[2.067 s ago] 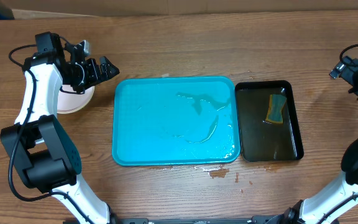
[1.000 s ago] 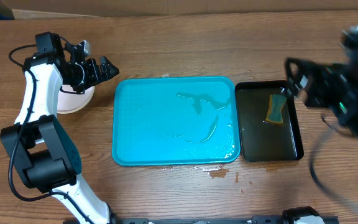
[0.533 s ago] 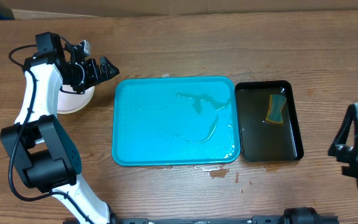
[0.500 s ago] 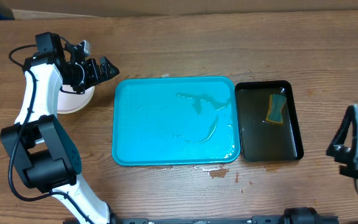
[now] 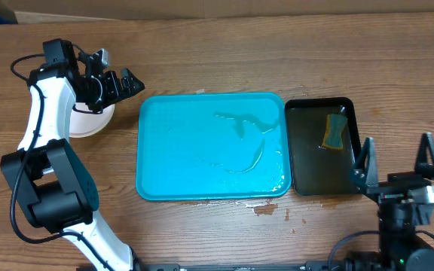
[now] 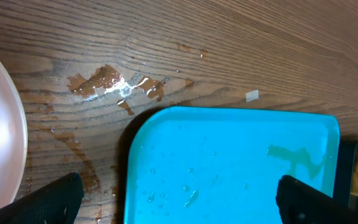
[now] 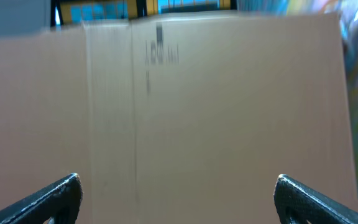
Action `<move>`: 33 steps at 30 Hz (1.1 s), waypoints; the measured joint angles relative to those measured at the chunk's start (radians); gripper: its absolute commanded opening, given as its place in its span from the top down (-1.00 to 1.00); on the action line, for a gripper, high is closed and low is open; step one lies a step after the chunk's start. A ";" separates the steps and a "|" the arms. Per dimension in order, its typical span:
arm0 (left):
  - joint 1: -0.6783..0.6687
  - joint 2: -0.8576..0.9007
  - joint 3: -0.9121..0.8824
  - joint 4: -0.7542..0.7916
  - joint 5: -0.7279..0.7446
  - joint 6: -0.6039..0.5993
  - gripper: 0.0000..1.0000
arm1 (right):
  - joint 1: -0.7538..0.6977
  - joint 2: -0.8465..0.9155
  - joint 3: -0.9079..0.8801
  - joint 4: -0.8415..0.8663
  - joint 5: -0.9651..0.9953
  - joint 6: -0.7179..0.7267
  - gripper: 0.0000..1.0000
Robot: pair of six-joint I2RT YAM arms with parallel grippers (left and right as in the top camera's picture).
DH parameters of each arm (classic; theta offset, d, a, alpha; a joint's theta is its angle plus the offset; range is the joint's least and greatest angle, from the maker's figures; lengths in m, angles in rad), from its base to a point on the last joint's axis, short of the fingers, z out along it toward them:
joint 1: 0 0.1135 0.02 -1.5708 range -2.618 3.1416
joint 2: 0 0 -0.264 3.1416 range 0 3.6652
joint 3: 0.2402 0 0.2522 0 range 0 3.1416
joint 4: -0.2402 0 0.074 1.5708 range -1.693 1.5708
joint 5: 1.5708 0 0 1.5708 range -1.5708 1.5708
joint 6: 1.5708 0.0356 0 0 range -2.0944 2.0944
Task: Clean dirty plates on tray and stack at the side
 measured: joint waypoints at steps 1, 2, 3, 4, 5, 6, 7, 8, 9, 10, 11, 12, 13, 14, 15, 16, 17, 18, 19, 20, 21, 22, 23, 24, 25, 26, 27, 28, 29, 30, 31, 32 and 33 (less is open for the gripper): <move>0.000 0.000 0.000 0.000 0.000 0.000 -1.00 | 0.000 0.000 -0.027 0.011 -0.001 0.000 -1.00; 0.000 0.000 0.000 0.000 0.000 0.000 -0.99 | 0.000 0.000 -0.055 0.013 -0.001 0.000 -1.00; 0.000 0.000 0.000 0.000 0.000 0.000 -1.00 | 0.000 0.000 -0.073 0.014 -0.001 0.000 -1.00; 0.000 0.000 0.000 0.000 0.000 0.000 -0.99 | 0.000 0.000 -0.098 0.016 -0.002 0.001 -1.00; 0.000 0.000 0.000 0.000 0.000 0.000 -1.00 | 0.000 0.000 -0.117 0.015 -0.002 0.002 -1.00; 0.000 0.000 0.000 0.000 0.000 0.000 -1.00 | 0.000 0.000 -0.131 0.015 -0.002 0.002 -1.00; 0.000 0.000 0.000 0.000 0.000 0.000 -1.00 | 0.000 0.000 -0.143 0.015 -0.001 0.003 -1.00; 0.000 0.000 0.000 0.000 0.000 0.000 -0.99 | 0.000 0.000 -0.154 0.012 -0.001 0.003 -1.00; 0.000 0.000 0.000 0.000 0.000 0.000 -1.00 | 0.000 0.000 -0.162 0.006 -0.002 0.003 -1.00; 0.000 0.000 0.000 0.000 0.000 0.000 -1.00 | 0.000 -0.001 -0.167 -0.002 -0.002 0.003 -1.00; 0.000 0.000 0.000 0.000 0.000 0.000 -1.00 | 0.000 -0.004 -0.171 -0.011 -0.002 0.003 -1.00; 0.000 0.000 0.000 0.000 0.000 0.000 -1.00 | 0.000 -0.013 -0.174 -0.032 -0.001 0.003 -1.00; 0.000 0.000 0.000 0.000 0.000 0.000 -1.00 | 0.000 -0.021 -0.177 -0.045 -0.002 0.003 -1.00; 0.000 0.000 0.000 0.000 0.000 0.000 -1.00 | 0.000 -0.039 -0.183 -0.063 -0.001 0.003 -1.00; 0.000 0.000 0.000 0.000 0.000 0.000 -0.99 | 0.000 -0.060 -0.188 -0.083 -0.002 0.003 -1.00; 0.000 0.000 0.000 0.000 0.000 0.000 -1.00 | 0.000 -0.082 -0.193 -0.111 -0.003 0.003 -1.00; 0.000 0.000 0.000 0.000 0.000 0.000 -0.99 | 0.000 -0.103 -0.196 -0.137 -0.004 0.003 -1.00; 0.000 0.000 0.000 0.000 0.000 0.000 -1.00 | 0.000 -0.115 -0.197 -0.154 -0.005 0.003 -1.00; 0.000 0.000 0.000 0.000 0.000 0.000 -1.00 | 0.000 -0.122 -0.197 -0.174 -0.010 0.003 -1.00; 0.000 0.000 0.000 0.000 0.000 0.000 -1.00 | 0.000 -0.125 -0.197 -0.201 -0.014 0.003 -1.00; 0.000 0.000 0.000 0.000 0.000 0.000 -1.00 | 0.000 -0.126 -0.197 -0.236 -0.019 0.003 -1.00; 0.000 0.000 0.000 0.000 0.000 0.000 -1.00 | 0.001 -0.126 -0.197 -0.285 -0.022 0.004 -1.00; 0.000 0.000 0.000 0.000 0.000 0.000 -0.99 | 0.001 -0.126 -0.197 -0.324 -0.023 0.004 -1.00; 0.000 0.000 0.000 0.000 0.000 0.000 -0.99 | 0.001 -0.127 -0.197 -0.367 -0.024 0.003 -1.00; 0.000 0.000 0.000 0.000 0.000 0.000 -1.00 | 0.001 -0.127 -0.197 -0.406 -0.026 0.004 -1.00; 0.000 0.000 0.000 0.000 0.000 0.000 -1.00 | 0.002 -0.126 -0.197 -0.435 -0.026 0.006 -1.00; 0.000 0.000 0.000 0.000 0.000 0.000 -1.00 | 0.002 -0.126 -0.197 -0.448 -0.024 0.010 -1.00; 0.000 0.000 0.000 0.000 0.000 0.000 -0.99 | 0.002 -0.126 -0.197 -0.447 -0.023 0.013 -1.00; 0.000 0.000 0.000 0.000 0.000 0.000 -1.00 | 0.003 -0.127 -0.197 -0.447 -0.019 0.014 -1.00; 0.000 0.000 0.000 0.000 0.000 0.000 -1.00 | 0.003 -0.126 -0.197 -0.448 -0.014 0.019 -1.00; 0.000 0.000 0.000 0.000 0.000 0.000 -1.00 | 0.008 -0.127 -0.197 -0.448 0.000 0.029 -1.00; 0.000 0.000 0.000 0.000 0.000 0.000 -1.00 | 0.011 -0.127 -0.197 -0.449 0.008 0.036 -1.00; 0.000 0.000 0.000 0.000 0.000 0.000 -1.00 | 0.015 -0.126 -0.197 -0.451 0.017 0.048 -1.00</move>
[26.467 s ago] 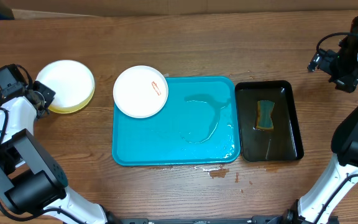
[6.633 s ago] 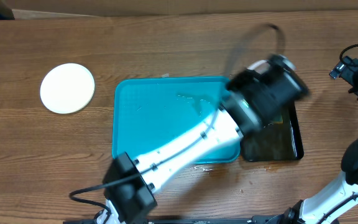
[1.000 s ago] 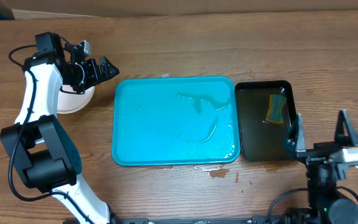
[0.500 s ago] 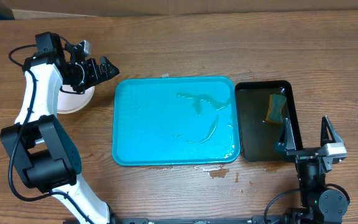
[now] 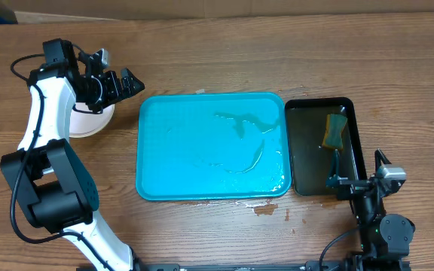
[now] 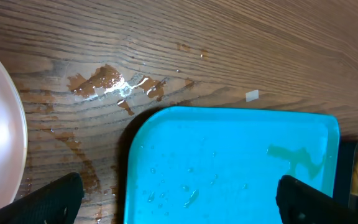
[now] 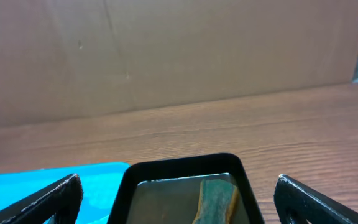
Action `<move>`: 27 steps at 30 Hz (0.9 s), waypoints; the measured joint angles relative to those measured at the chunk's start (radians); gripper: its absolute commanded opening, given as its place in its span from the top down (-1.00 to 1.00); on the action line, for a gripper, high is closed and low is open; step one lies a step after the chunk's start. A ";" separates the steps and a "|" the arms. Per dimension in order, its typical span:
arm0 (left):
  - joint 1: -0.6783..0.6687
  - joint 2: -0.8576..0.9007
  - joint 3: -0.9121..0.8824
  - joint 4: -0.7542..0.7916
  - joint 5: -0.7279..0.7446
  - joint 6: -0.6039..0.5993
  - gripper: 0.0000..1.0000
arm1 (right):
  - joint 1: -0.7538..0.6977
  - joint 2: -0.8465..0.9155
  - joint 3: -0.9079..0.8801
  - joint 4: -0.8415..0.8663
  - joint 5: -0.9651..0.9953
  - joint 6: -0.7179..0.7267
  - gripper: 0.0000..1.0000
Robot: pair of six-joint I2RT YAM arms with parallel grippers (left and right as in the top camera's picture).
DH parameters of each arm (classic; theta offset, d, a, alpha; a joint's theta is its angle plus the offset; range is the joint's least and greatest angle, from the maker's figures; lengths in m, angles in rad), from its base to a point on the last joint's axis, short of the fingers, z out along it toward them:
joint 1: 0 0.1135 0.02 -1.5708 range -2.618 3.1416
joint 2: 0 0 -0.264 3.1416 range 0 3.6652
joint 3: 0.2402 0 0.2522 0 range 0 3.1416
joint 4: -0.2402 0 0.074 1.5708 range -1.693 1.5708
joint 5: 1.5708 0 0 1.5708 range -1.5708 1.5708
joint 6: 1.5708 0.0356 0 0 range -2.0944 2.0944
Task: Clean dirty plates on tray and stack at the side
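Note:
The blue tray (image 5: 211, 147) lies mid-table, wet and with no plate on it; it also fills the lower left wrist view (image 6: 229, 168). White plates (image 5: 89, 120) sit stacked to its left, their rim at the edge of the left wrist view. My left gripper (image 5: 126, 83) hangs open above the gap between the stack and the tray, holding nothing (image 6: 179, 208). At the front right, my right gripper (image 5: 359, 164) is open and empty (image 7: 179, 205), facing the black tray.
A black tray (image 5: 322, 150) of murky water holds a green-and-yellow sponge (image 5: 334, 132), seen again in the right wrist view (image 7: 213, 199). Brown spills wet the wood behind the blue tray (image 6: 104, 81) and in front of it (image 5: 266, 208). A cardboard wall (image 7: 166, 56) lines the back.
My right gripper stood higher at the far right, facing the cardboard wall; now it is lower and further left, looking over the black tray and sponge. The left arm has not moved.

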 measured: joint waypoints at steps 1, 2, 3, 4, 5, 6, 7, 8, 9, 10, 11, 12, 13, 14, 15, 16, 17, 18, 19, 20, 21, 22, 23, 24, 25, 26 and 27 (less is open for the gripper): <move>0.000 0.000 0.000 0.000 0.000 0.000 -1.00 | 0.004 0.000 0.000 -0.002 0.012 0.012 -1.00; 0.000 0.000 0.000 0.000 0.000 0.000 -1.00 | 0.006 0.000 0.000 -0.003 0.018 0.018 -1.00; 0.000 0.000 0.000 0.000 0.000 0.000 -0.99 | 0.007 0.000 0.000 -0.004 0.024 0.025 -1.00; 0.000 0.000 0.000 0.000 0.000 0.000 -1.00 | 0.007 0.000 0.000 -0.005 0.028 0.034 -1.00; 0.000 0.000 0.000 0.000 0.000 0.000 -1.00 | 0.007 0.000 0.000 -0.005 0.034 0.038 -1.00; 0.000 0.000 0.000 0.000 0.000 0.000 -1.00 | 0.007 0.000 0.000 -0.004 0.037 0.042 -1.00; 0.000 0.000 0.000 0.000 0.000 0.000 -0.99 | 0.007 0.000 0.000 -0.004 0.040 0.046 -1.00; 0.000 0.000 0.000 0.000 0.000 0.000 -0.99 | 0.007 0.000 0.000 -0.005 0.042 0.049 -1.00; 0.000 0.000 0.000 0.000 0.000 0.000 -0.99 | 0.007 0.000 0.000 -0.005 0.043 0.050 -1.00; 0.000 0.000 0.000 0.000 0.000 0.000 -1.00 | 0.007 0.000 0.000 -0.004 0.042 0.051 -1.00; 0.000 0.000 0.000 0.000 0.000 0.000 -1.00 | 0.007 0.000 0.000 -0.005 0.042 0.052 -1.00; 0.000 0.000 0.000 0.000 0.000 0.000 -1.00 | 0.007 0.000 0.000 -0.004 0.042 0.051 -1.00; 0.000 0.000 0.000 0.000 0.000 0.000 -1.00 | 0.007 0.000 0.000 -0.003 0.034 0.037 -1.00; 0.000 0.000 0.000 0.000 0.000 0.000 -0.99 | 0.007 0.000 0.000 -0.002 0.018 0.008 -1.00; 0.000 0.000 0.000 0.000 0.000 0.000 -0.99 | 0.007 0.000 0.000 0.002 0.000 -0.024 -1.00; 0.000 0.000 0.000 0.000 0.000 0.000 -1.00 | 0.007 0.000 0.000 0.005 -0.017 -0.056 -1.00; 0.000 0.000 0.000 0.000 0.000 0.000 -1.00 | 0.007 0.000 0.000 0.007 -0.033 -0.090 -1.00; 0.000 0.000 0.000 0.000 0.000 0.000 -0.99 | 0.007 0.000 0.000 0.008 -0.046 -0.121 -1.00; 0.000 0.000 0.000 0.000 0.000 0.000 -0.99 | 0.007 0.000 0.000 0.007 -0.054 -0.143 -1.00; 0.000 0.000 0.000 0.000 0.000 0.000 -1.00 | 0.007 0.000 0.000 0.008 -0.058 -0.160 -1.00; 0.000 0.000 0.000 0.000 0.000 0.000 -0.99 | 0.007 0.000 0.000 0.008 -0.064 -0.172 -1.00; 0.000 0.000 0.000 0.000 0.000 0.000 -0.99 | 0.007 0.000 0.000 0.008 -0.068 -0.179 -1.00; 0.000 0.000 0.000 0.000 0.000 0.000 -1.00 | 0.007 0.000 0.000 0.008 -0.070 -0.186 -1.00; 0.000 0.000 0.000 0.000 0.000 0.000 -1.00 | 0.007 0.000 0.000 0.008 -0.072 -0.190 -1.00; 0.000 0.000 0.000 0.000 0.000 0.000 -1.00 | 0.007 0.000 0.000 0.007 -0.074 -0.195 -1.00; 0.000 0.000 0.000 0.000 0.000 0.000 -1.00 | 0.007 0.000 0.000 0.008 -0.074 -0.198 -1.00; 0.000 0.000 0.000 0.000 0.000 0.000 -1.00 | 0.007 0.000 0.000 0.008 -0.074 -0.201 -1.00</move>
